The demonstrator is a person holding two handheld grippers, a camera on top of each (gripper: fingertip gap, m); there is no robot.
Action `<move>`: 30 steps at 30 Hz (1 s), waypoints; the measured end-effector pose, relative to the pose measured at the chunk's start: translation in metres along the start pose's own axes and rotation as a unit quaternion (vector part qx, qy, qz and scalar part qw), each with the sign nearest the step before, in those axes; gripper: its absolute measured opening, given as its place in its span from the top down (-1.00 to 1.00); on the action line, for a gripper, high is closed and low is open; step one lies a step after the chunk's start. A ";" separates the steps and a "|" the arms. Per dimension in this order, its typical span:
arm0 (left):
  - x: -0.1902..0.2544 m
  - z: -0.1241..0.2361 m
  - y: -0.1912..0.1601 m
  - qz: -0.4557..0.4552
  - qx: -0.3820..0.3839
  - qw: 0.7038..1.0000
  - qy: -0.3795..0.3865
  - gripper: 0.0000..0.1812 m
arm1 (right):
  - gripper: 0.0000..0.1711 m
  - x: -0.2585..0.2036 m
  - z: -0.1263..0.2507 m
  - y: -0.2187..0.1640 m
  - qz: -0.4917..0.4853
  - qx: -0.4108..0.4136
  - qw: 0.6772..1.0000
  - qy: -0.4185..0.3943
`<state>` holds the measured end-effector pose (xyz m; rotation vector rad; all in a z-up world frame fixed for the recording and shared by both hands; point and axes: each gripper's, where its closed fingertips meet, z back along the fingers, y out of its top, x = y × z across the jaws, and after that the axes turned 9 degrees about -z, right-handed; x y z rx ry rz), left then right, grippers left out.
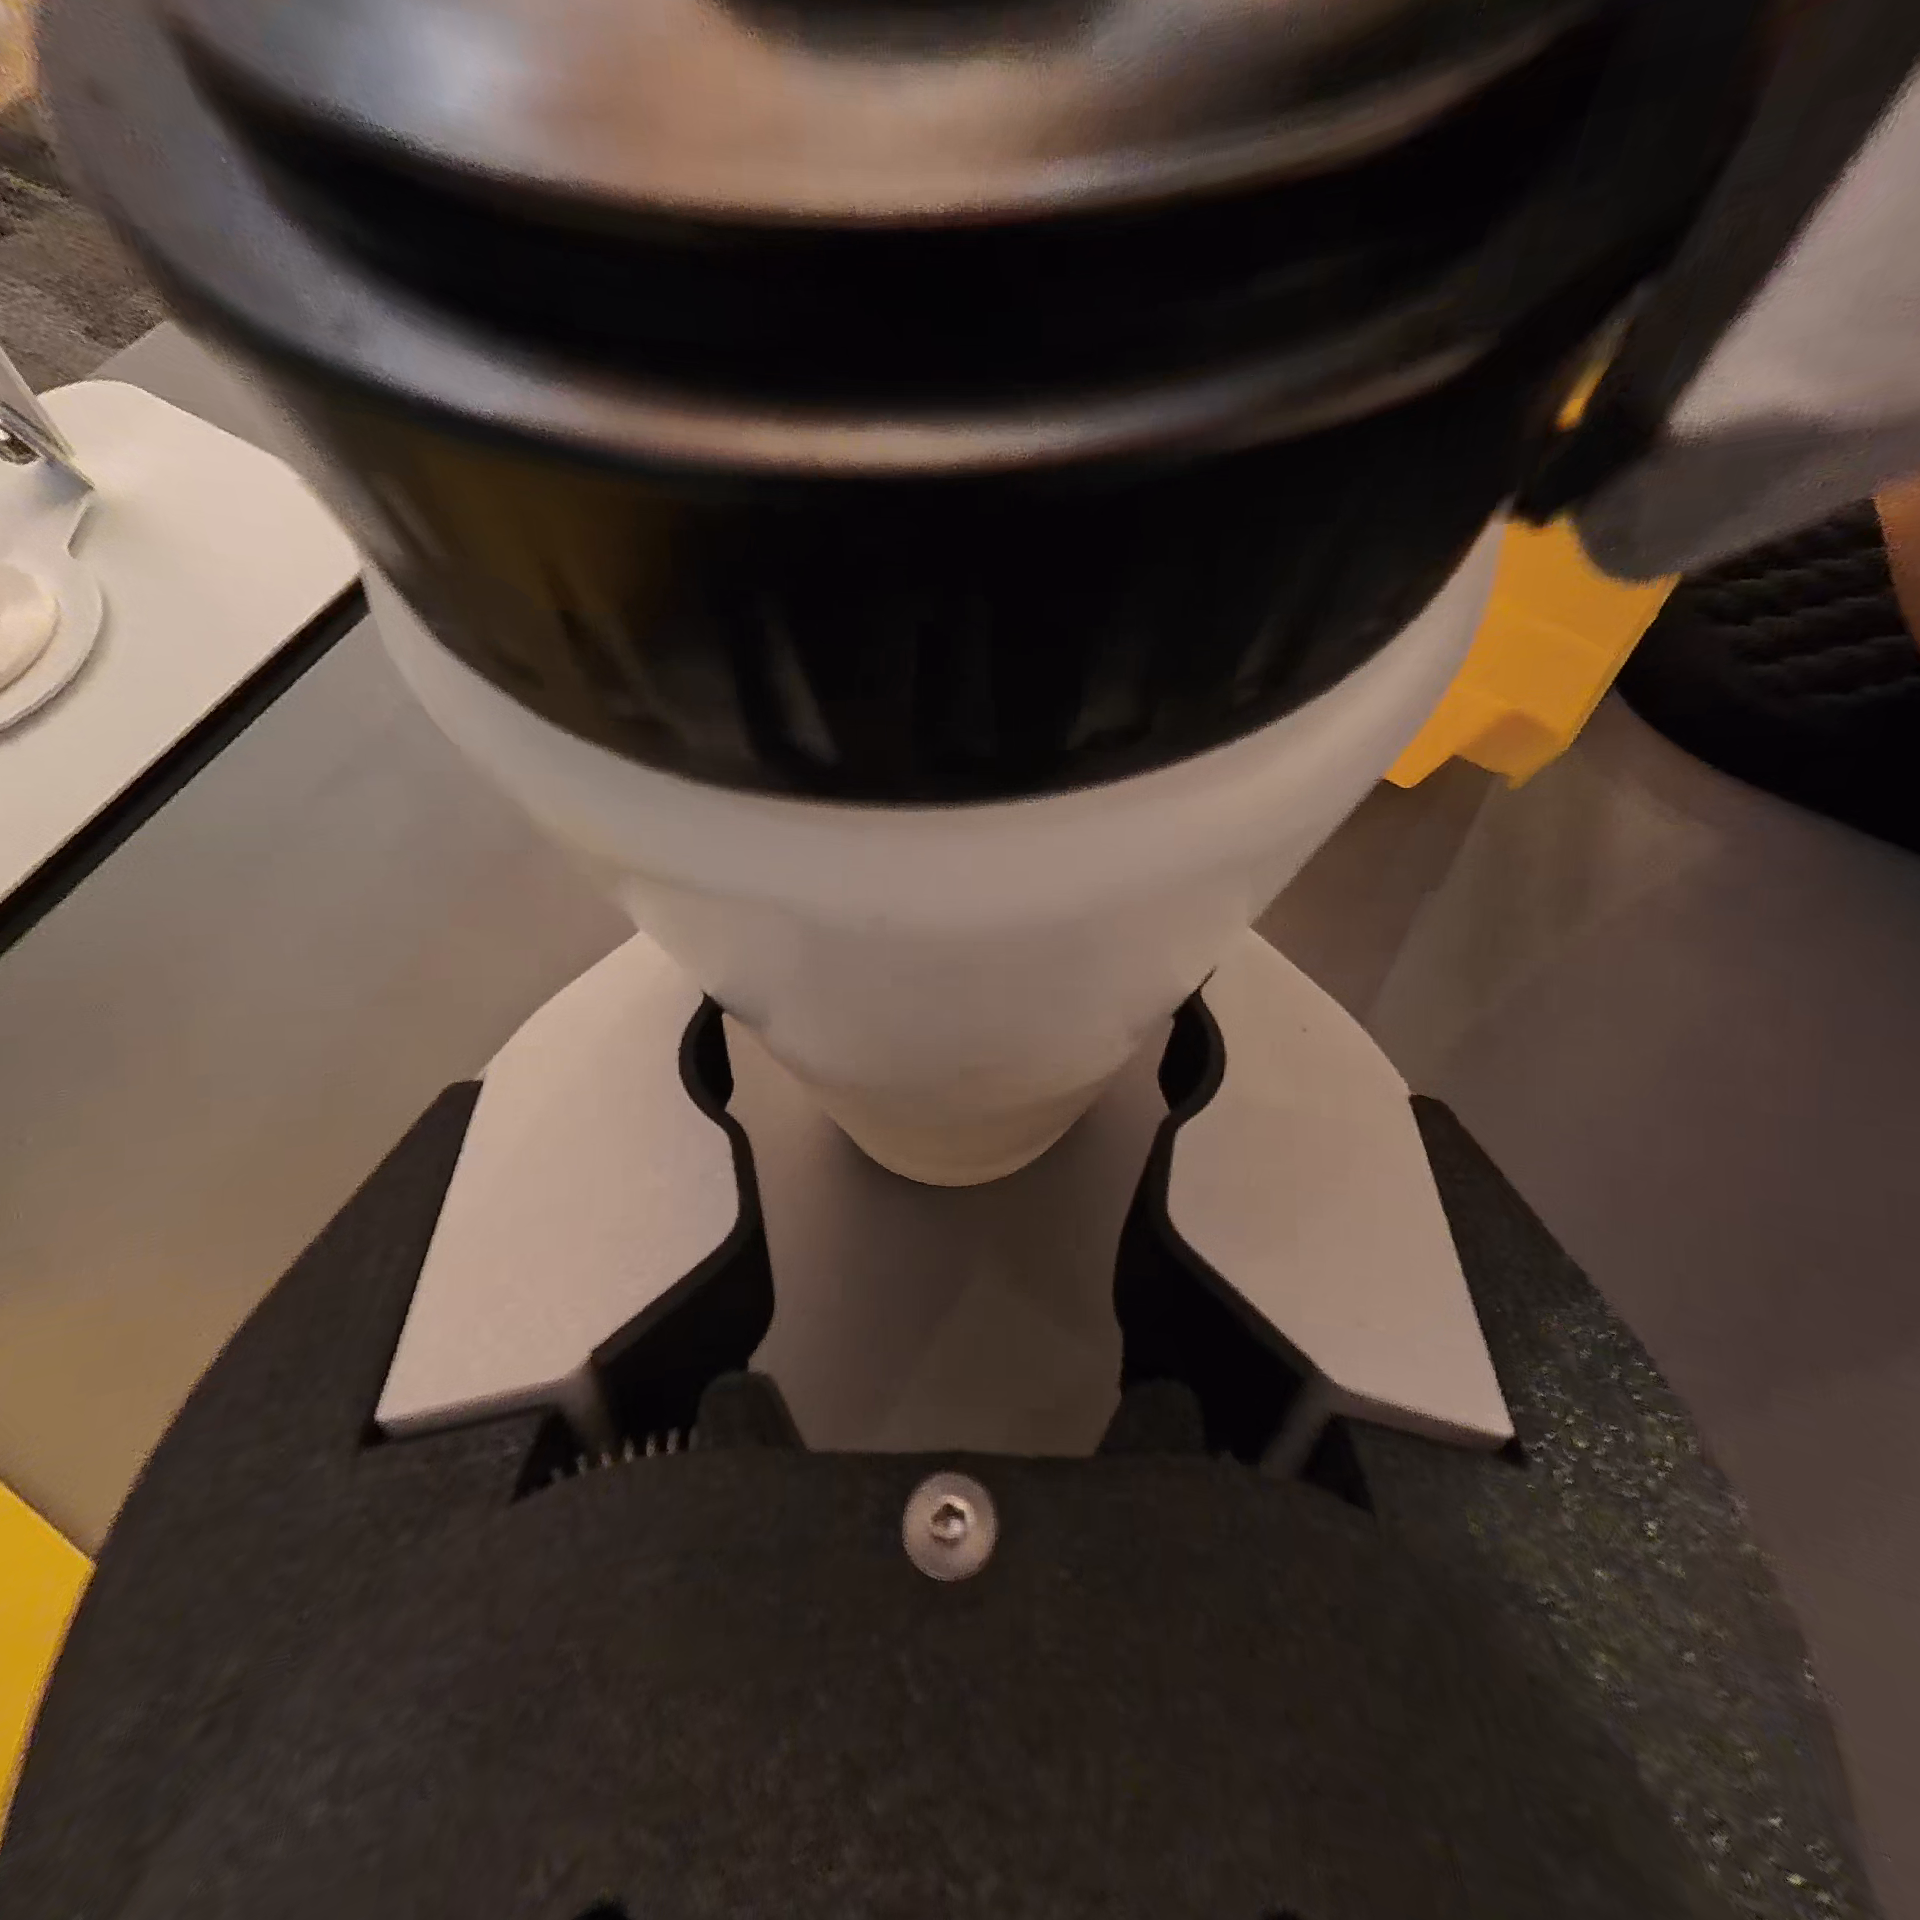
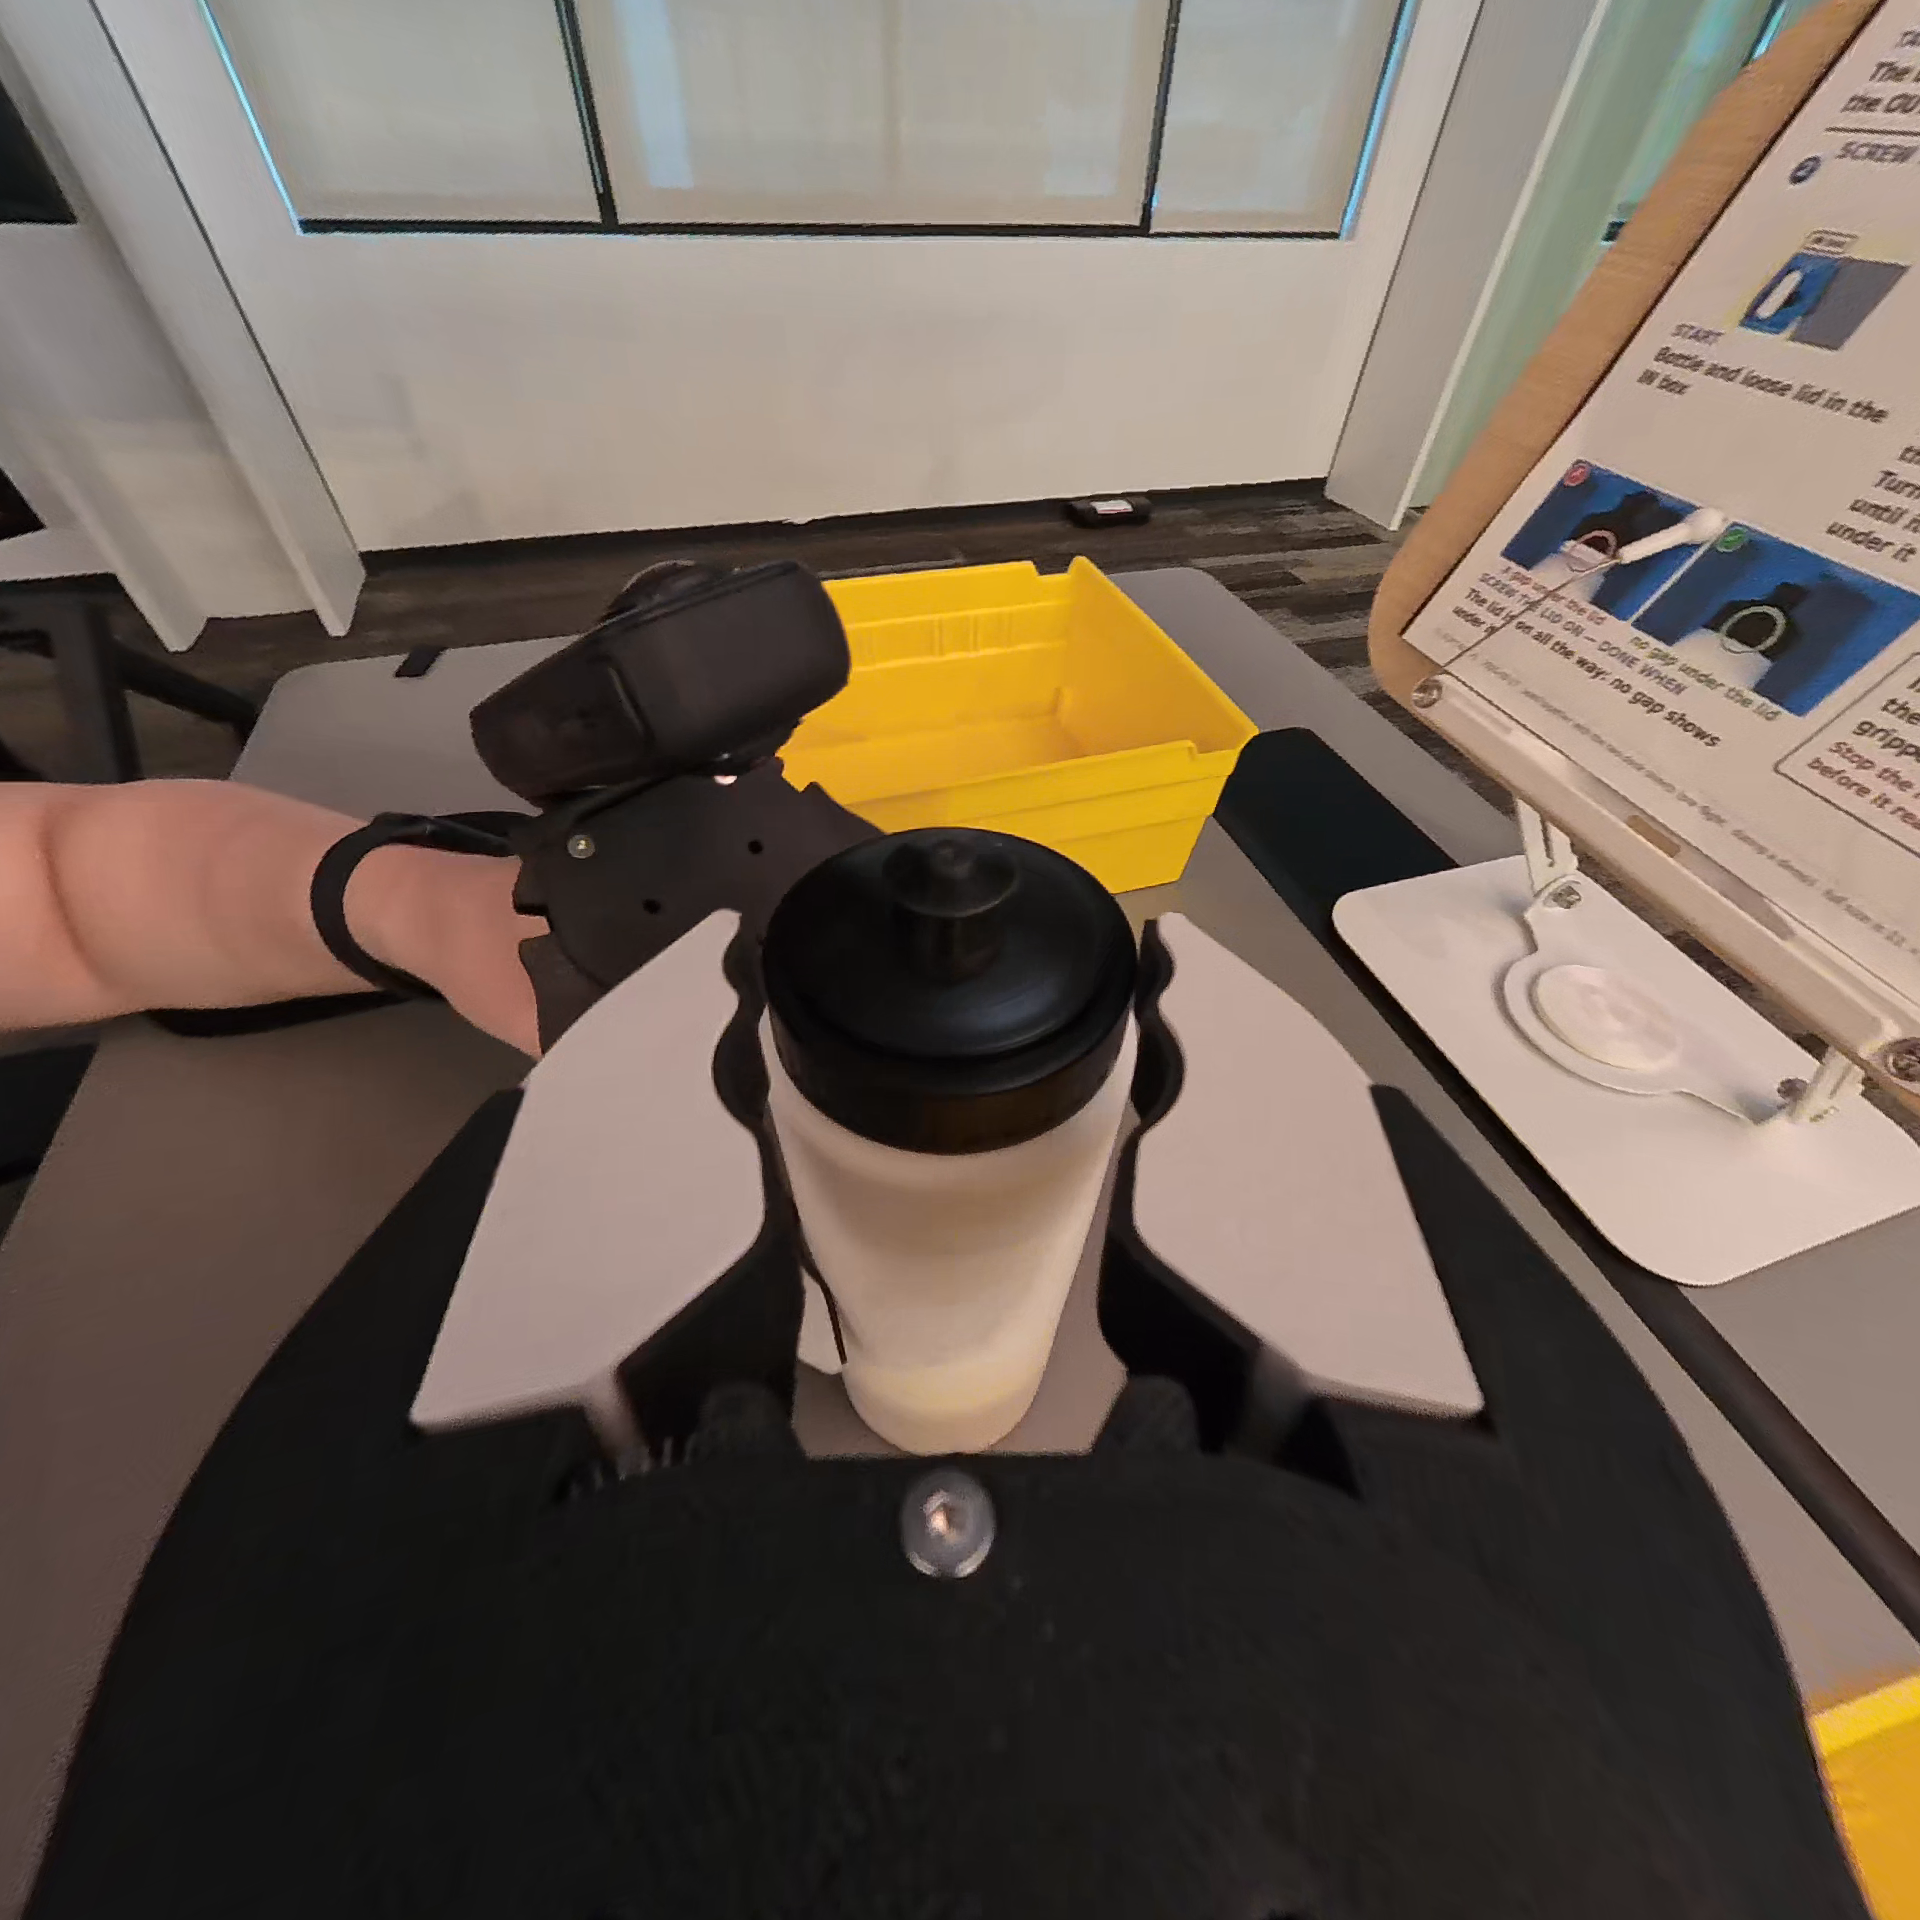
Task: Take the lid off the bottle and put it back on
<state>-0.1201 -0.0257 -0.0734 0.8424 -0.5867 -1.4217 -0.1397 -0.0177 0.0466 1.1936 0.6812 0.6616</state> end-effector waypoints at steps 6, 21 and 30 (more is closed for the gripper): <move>-0.006 0.002 -0.001 0.036 0.002 0.999 0.018 0.09 | 0.20 0.005 -0.008 0.004 -0.040 0.038 0.995 -0.080; 0.041 0.014 0.003 0.135 -0.012 0.967 -0.214 0.09 | 0.23 0.023 0.022 0.017 -0.266 0.067 0.957 0.093; 0.032 0.011 0.004 0.104 0.010 0.976 -0.191 0.09 | 0.03 0.007 0.006 -0.007 -0.161 -0.015 0.982 0.096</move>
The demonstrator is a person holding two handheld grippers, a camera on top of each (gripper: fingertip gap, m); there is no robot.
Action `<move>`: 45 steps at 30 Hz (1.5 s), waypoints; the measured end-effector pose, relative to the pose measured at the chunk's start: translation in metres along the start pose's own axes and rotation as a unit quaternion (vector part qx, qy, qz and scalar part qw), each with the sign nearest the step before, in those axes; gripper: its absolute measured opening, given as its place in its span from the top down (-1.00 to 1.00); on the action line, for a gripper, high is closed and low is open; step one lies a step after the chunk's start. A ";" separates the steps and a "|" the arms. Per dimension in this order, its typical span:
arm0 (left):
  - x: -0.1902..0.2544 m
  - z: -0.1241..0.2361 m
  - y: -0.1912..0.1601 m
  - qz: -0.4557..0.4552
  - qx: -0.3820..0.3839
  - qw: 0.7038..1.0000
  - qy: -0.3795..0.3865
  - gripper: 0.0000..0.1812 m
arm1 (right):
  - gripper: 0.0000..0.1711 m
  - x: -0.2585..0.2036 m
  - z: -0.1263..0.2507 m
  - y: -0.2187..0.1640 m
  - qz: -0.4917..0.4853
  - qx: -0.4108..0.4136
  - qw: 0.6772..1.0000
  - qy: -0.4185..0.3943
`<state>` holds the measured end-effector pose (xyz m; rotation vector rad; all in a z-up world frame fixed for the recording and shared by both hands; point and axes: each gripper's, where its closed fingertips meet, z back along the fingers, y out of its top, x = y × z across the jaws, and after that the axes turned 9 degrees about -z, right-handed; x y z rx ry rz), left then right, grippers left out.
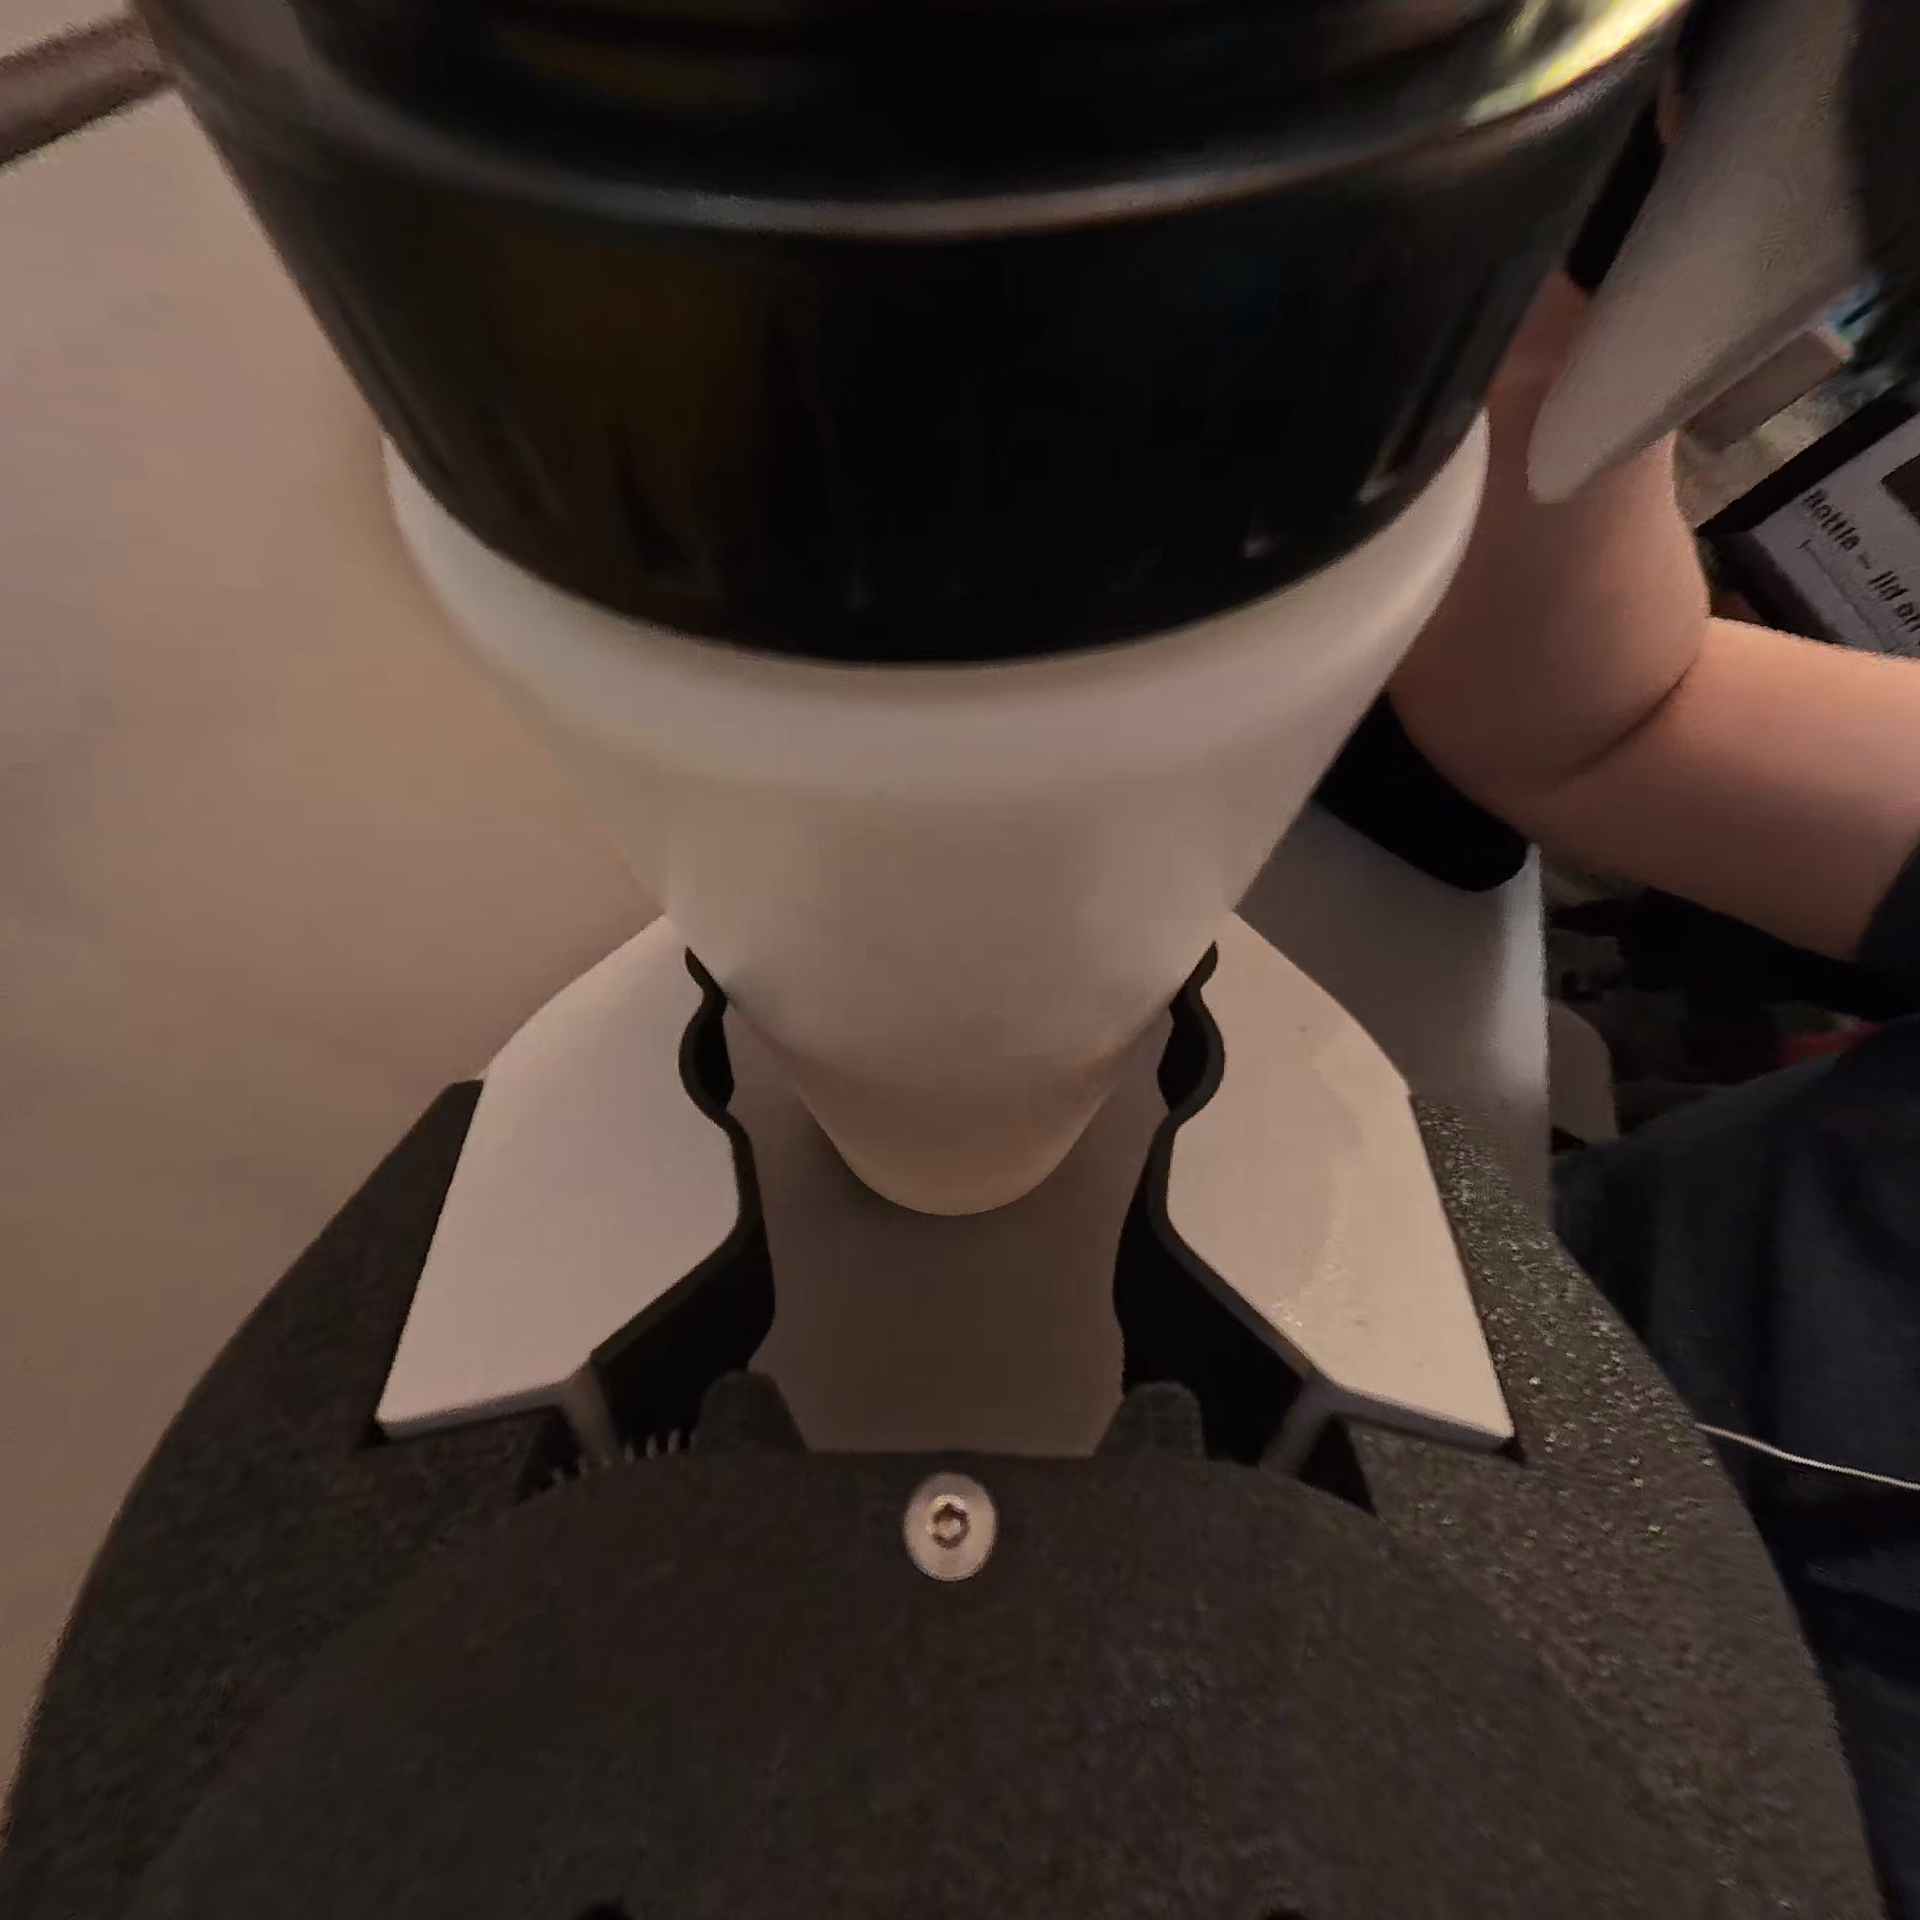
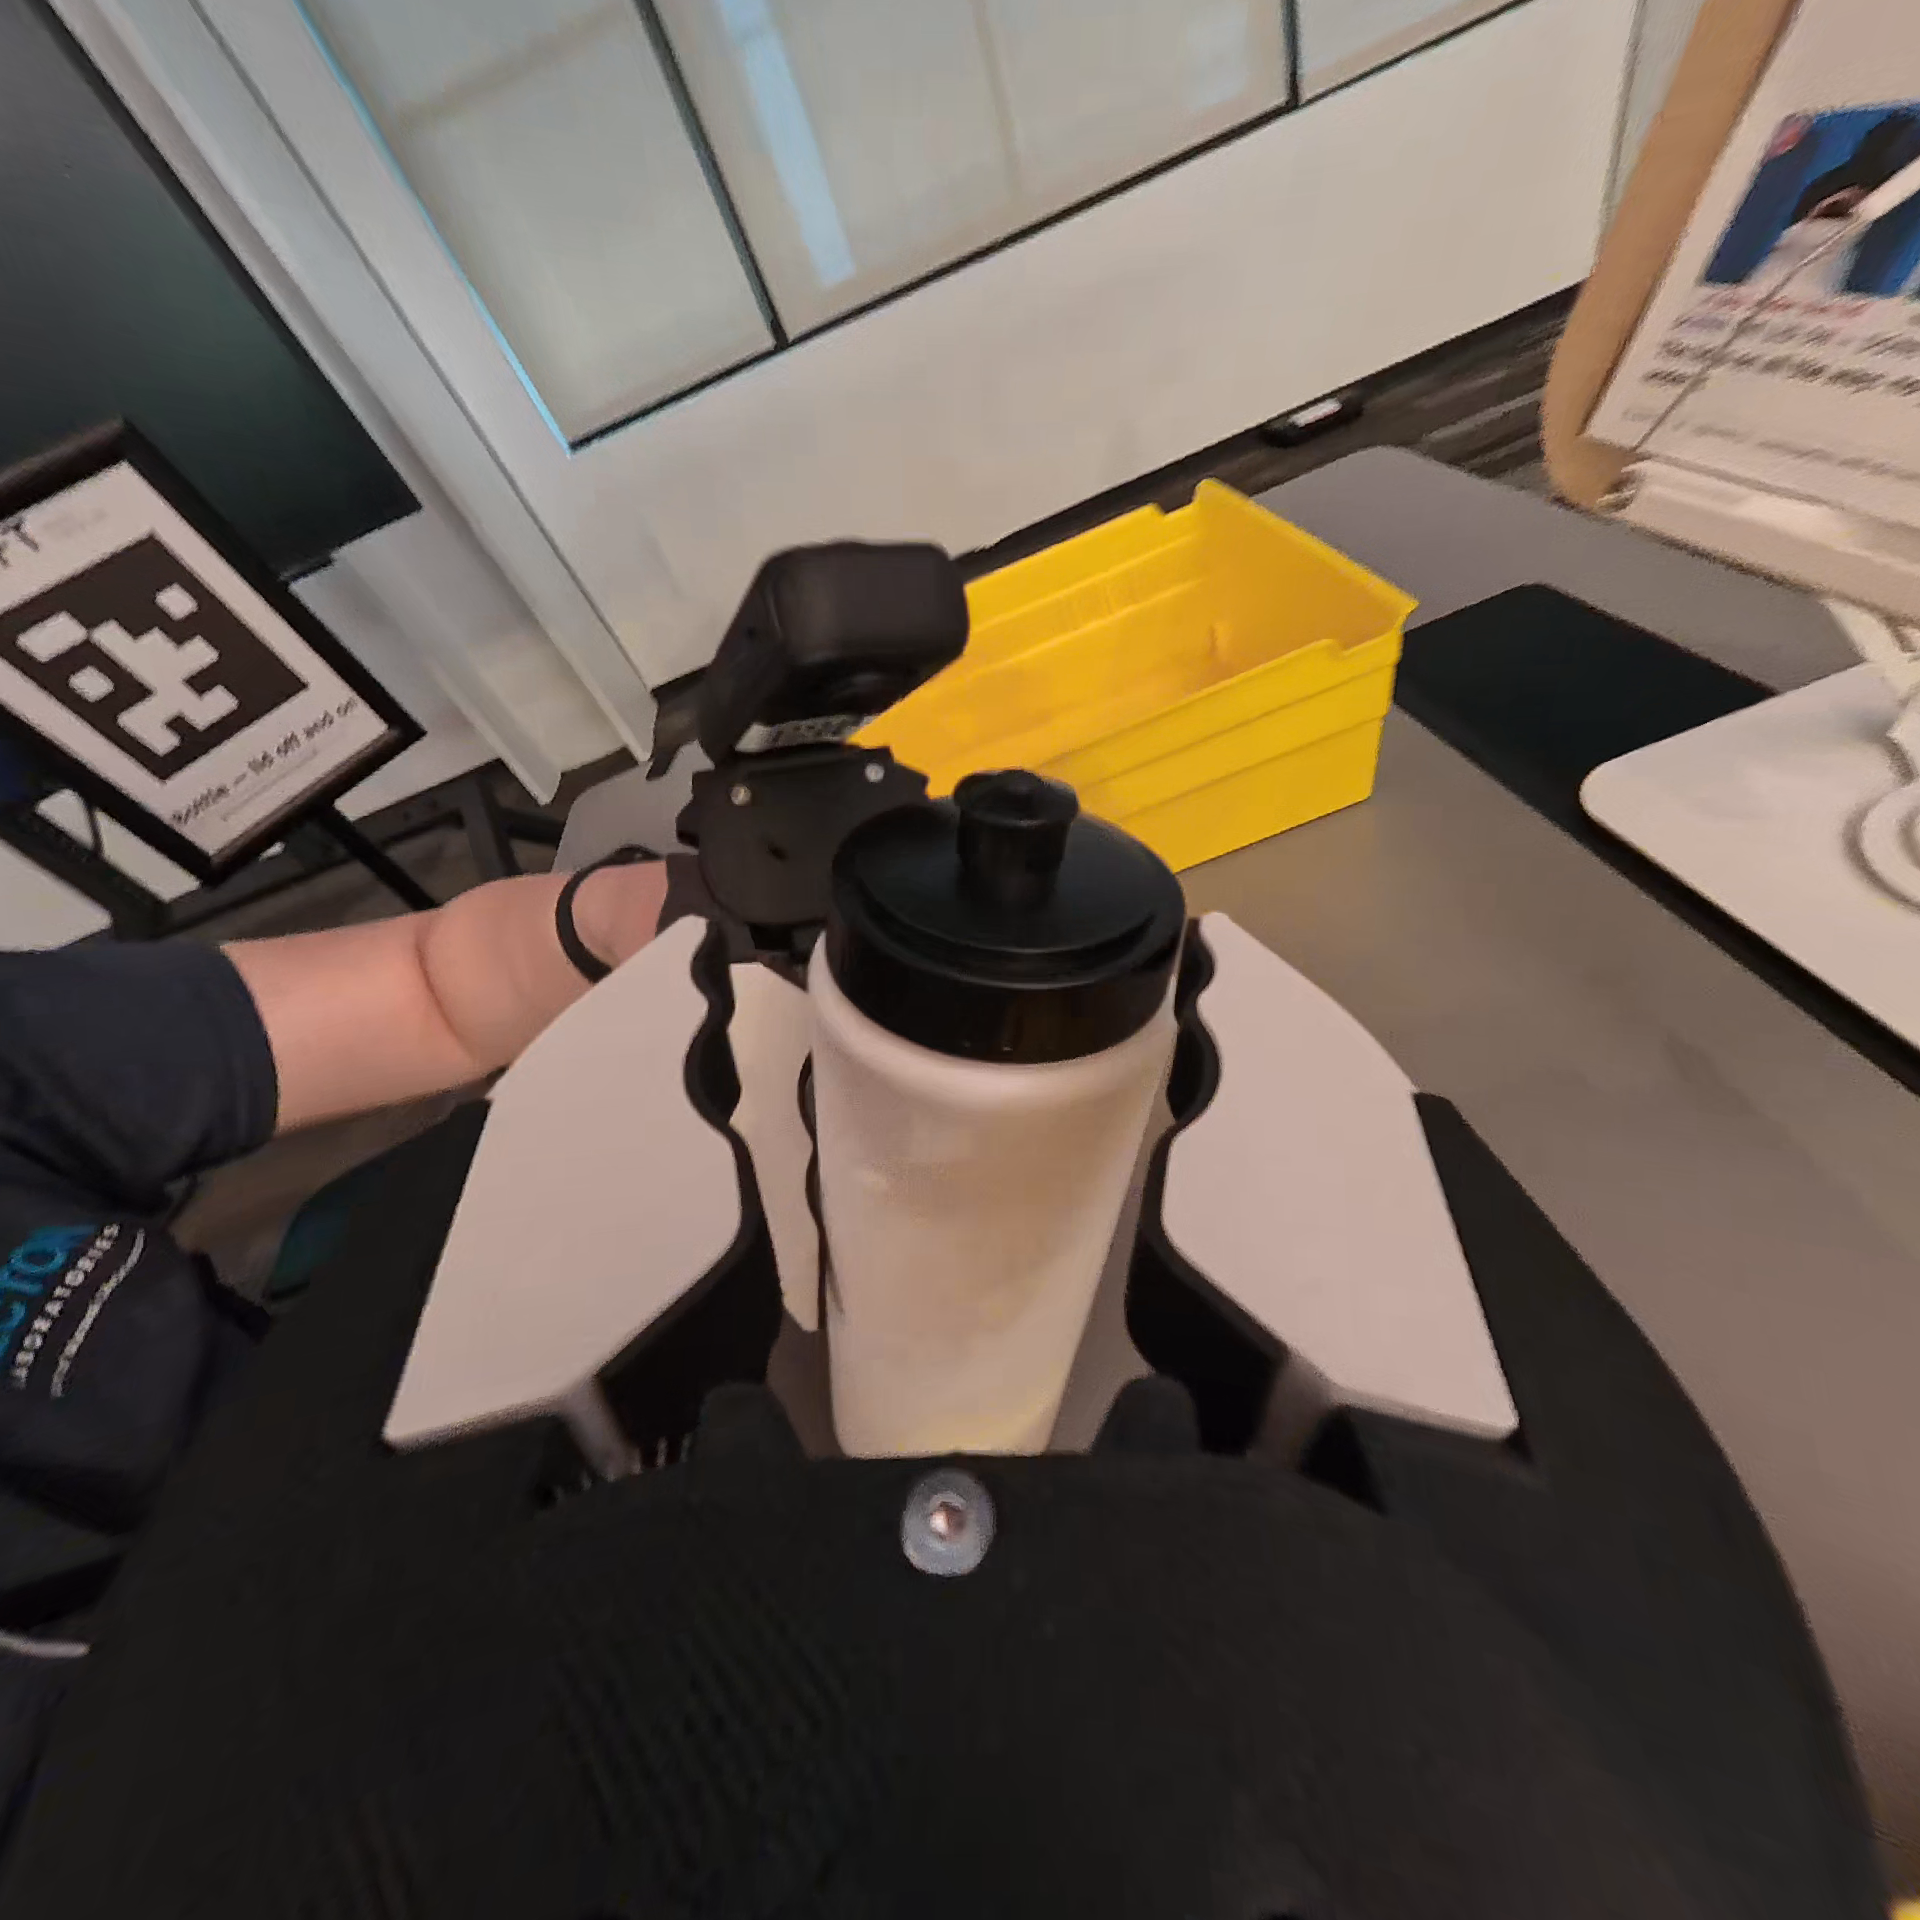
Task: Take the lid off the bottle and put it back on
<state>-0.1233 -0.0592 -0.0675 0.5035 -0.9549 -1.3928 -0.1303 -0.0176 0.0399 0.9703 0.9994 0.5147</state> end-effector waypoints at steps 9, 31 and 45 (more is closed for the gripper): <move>-0.021 -0.001 0.010 -0.196 0.043 0.972 0.126 0.05 | 0.17 -0.017 -0.008 -0.012 0.160 -0.024 0.987 0.007; -0.025 -0.001 0.048 -0.162 0.182 0.953 0.178 -0.02 | 0.15 -0.002 -0.004 -0.009 0.151 -0.031 0.988 -0.025; -0.016 0.010 0.057 -0.195 0.235 0.937 0.172 -0.14 | 0.18 -0.015 -0.009 -0.012 0.153 -0.009 0.987 0.037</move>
